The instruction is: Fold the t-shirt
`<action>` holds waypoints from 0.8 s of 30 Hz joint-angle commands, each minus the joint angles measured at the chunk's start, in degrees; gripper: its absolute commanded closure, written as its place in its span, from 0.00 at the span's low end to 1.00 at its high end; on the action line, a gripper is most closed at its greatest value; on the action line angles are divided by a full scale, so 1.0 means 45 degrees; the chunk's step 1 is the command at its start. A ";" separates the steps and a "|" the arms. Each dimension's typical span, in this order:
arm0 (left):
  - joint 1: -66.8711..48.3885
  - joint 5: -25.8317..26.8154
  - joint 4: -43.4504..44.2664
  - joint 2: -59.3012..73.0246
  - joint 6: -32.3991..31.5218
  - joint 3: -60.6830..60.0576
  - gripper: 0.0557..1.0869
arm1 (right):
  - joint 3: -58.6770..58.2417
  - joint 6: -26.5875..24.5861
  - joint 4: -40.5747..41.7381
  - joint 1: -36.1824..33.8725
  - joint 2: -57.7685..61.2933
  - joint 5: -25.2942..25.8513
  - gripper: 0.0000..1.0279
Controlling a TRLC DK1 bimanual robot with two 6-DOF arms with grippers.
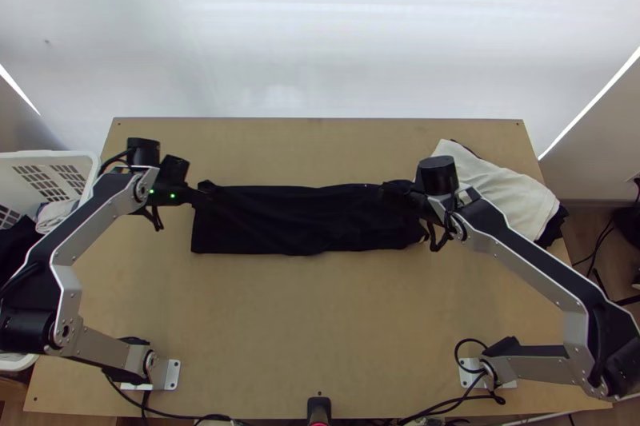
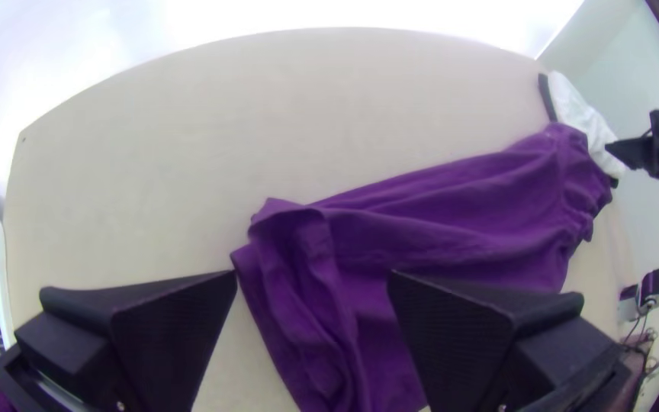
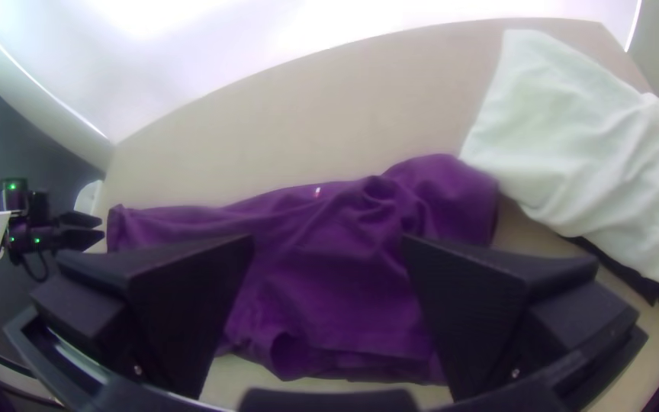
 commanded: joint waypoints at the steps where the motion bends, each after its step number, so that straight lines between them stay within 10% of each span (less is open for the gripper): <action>1: 0.1185 0.1325 -0.0813 -0.0818 -0.1319 -0.0235 0.05 | -0.0347 0.0105 -0.0291 0.0005 -0.0726 0.0002 0.13; 24: 0.2416 0.4606 -0.1673 -0.0330 -0.1885 -0.1719 0.05 | -0.0425 0.0437 -0.0447 0.0435 -0.1097 0.0002 0.13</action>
